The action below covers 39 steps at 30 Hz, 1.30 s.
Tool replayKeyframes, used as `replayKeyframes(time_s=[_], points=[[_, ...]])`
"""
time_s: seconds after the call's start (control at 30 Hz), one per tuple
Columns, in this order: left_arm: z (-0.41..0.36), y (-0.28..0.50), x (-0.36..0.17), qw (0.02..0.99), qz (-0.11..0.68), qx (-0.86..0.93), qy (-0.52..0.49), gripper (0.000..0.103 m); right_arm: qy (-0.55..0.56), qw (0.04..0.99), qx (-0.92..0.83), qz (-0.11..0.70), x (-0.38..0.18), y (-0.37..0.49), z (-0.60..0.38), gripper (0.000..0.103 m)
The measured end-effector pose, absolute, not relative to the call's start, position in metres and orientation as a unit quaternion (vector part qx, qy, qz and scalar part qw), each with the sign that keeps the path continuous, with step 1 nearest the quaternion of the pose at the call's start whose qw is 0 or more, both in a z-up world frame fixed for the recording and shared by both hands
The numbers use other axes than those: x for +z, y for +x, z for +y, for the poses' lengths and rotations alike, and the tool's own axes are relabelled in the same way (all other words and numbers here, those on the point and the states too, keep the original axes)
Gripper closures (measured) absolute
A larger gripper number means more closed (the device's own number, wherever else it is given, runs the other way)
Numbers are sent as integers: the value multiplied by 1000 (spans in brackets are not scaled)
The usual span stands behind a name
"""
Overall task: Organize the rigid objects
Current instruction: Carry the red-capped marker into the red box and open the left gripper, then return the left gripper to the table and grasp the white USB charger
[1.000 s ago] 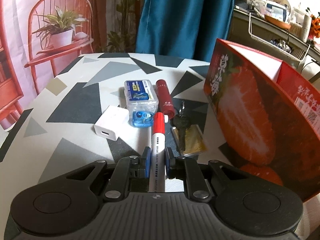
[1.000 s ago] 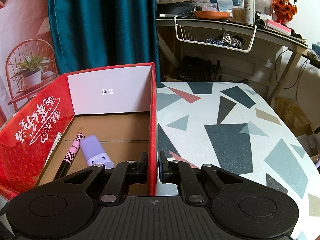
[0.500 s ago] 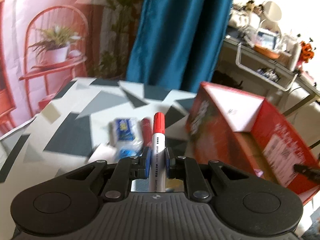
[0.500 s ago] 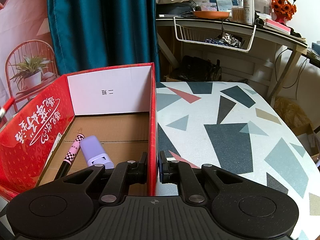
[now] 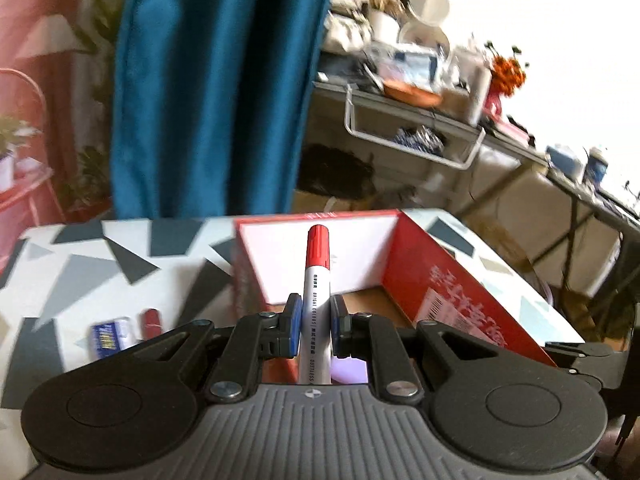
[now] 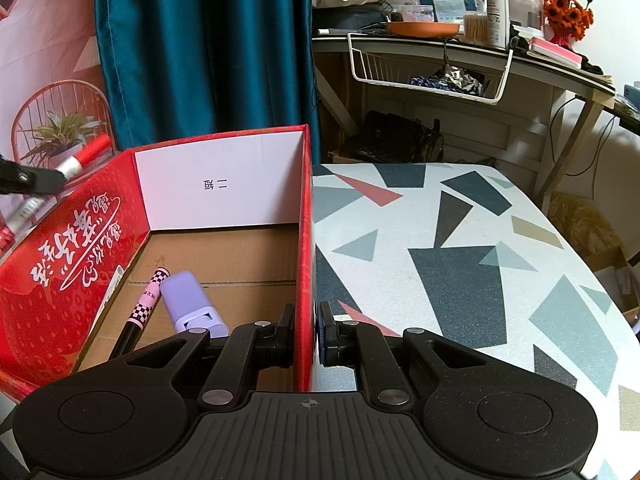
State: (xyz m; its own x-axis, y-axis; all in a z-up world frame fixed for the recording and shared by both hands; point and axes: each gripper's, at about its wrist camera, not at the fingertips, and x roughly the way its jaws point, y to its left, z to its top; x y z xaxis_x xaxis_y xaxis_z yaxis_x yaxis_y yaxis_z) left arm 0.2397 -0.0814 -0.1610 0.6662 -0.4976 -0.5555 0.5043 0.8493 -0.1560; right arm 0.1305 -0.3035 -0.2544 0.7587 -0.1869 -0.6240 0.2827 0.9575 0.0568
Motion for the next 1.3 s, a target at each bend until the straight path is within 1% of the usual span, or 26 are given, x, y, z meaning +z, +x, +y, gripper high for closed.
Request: replayKeyframes(time_s=[0.33,0.8,0.9,0.97,1.03,1.07,1.13,1.2,1.27,1.3], points=[[-106,254,-195,902,337,-266,54,87,77,935,-125,322,-255,130,-303,93],[-98,255,-190,903,333,-265,57,86,77,935,-125,323,-255,130,-304,93],[-90,253,-184,908,322,-264,43,84,78,935,-125,323,-255,131,-303,93],[-83,251,-177,912,312,-265,31,76,78,935,-125,323,-255,130,-304,93],[-72,249,-170,919,296,-259,22,54,78,935,-125,323,-255,130,-304,93],[-66,248,-167,923,288,-255,17,52,78,935,-125,323,-255,130,-304,93],[-52,248,-165,927,282,-247,6,51,78,935,-125,323,-255,130,-304,93],[-39,251,-168,926,294,-237,1,50,78,935,-125,322,-255,131,-303,93],[-27,254,-175,926,308,-220,8,46,78,935,-125,322,-255,130,-303,93],[-20,256,-179,925,316,-209,11,42,78,935,-125,322,-255,130,-303,93]])
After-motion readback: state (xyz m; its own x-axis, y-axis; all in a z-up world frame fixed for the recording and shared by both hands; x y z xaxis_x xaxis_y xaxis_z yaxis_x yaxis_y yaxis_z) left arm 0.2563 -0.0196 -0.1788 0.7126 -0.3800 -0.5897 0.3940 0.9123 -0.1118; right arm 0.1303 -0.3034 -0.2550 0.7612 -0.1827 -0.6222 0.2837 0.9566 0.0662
